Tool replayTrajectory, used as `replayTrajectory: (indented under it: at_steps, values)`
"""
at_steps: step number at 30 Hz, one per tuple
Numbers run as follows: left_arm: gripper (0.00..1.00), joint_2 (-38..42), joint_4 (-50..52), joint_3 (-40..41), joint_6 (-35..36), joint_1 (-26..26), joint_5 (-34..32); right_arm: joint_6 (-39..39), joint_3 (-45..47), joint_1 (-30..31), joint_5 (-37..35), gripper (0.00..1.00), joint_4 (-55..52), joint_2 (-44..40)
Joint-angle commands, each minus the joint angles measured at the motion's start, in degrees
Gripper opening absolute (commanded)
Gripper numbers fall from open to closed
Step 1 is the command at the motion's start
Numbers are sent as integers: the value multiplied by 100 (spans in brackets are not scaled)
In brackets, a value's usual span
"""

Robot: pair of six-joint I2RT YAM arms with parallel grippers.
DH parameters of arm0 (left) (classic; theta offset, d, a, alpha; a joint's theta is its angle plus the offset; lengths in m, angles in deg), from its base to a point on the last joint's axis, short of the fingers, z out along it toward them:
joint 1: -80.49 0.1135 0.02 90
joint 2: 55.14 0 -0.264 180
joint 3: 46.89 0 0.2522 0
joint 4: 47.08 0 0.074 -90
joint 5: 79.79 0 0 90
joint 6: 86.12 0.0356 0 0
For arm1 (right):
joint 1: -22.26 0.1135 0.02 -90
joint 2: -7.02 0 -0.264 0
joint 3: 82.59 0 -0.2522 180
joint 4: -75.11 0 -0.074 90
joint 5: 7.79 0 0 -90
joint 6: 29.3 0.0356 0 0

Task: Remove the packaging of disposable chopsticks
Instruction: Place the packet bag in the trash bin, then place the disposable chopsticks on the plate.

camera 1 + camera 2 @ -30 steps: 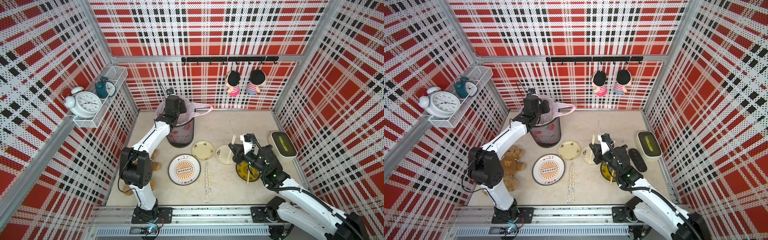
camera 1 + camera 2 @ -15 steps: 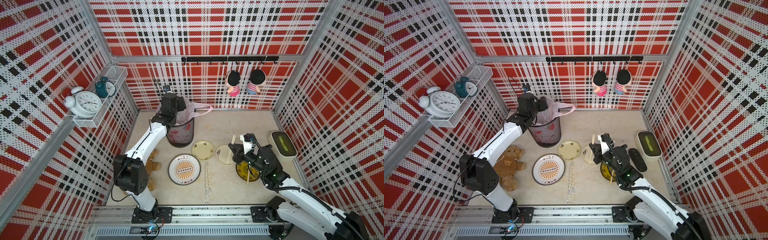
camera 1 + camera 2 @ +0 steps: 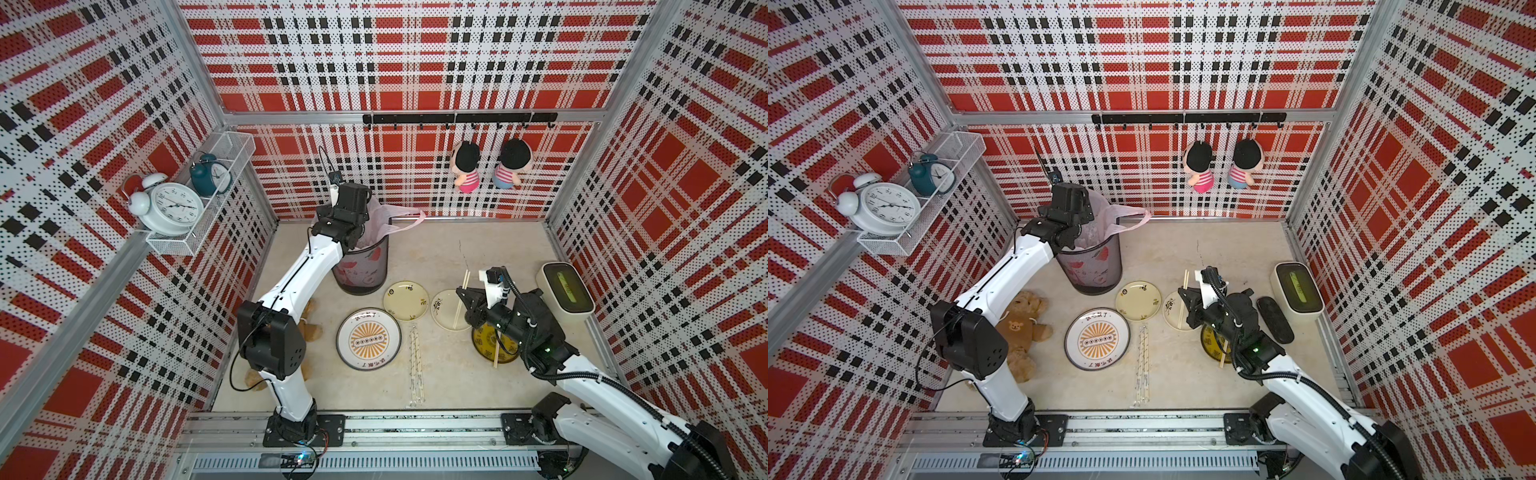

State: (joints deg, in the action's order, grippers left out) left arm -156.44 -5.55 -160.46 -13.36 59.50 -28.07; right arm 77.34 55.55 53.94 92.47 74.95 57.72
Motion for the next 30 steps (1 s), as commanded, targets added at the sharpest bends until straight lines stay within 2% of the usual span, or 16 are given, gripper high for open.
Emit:
replayTrajectory:
  at_steps: [1,5,7,10,13,17,21,24,30]
  values:
    - [98,236,85,3,62,-153,-20,8,-11,-57,-9,0,147,-16]
    - [98,944,-448,688,27,-380,101,96,-131,-57,28,0,2,215]
    - [98,1508,-896,1250,27,-557,11,155,-214,-65,54,0,-54,374]
    - [98,2372,-1522,2141,-8,-815,298,344,-319,-104,214,0,-32,632]
    - [98,3064,-1977,2922,10,-1285,377,721,-313,-311,830,0,238,906]
    - [98,3707,-2608,3965,-26,-2040,928,1439,-318,-942,1690,0,468,1420]
    - [98,3865,-3185,4754,-37,-2677,1633,2150,-385,-1550,2633,0,518,1991]
    - [100,3696,-3495,5113,-53,-2928,2008,2492,-388,-1864,3063,0,619,2377]
    - [96,2934,-4057,5413,-6,-3288,2500,2175,-1071,-1971,2786,0,-721,3026]
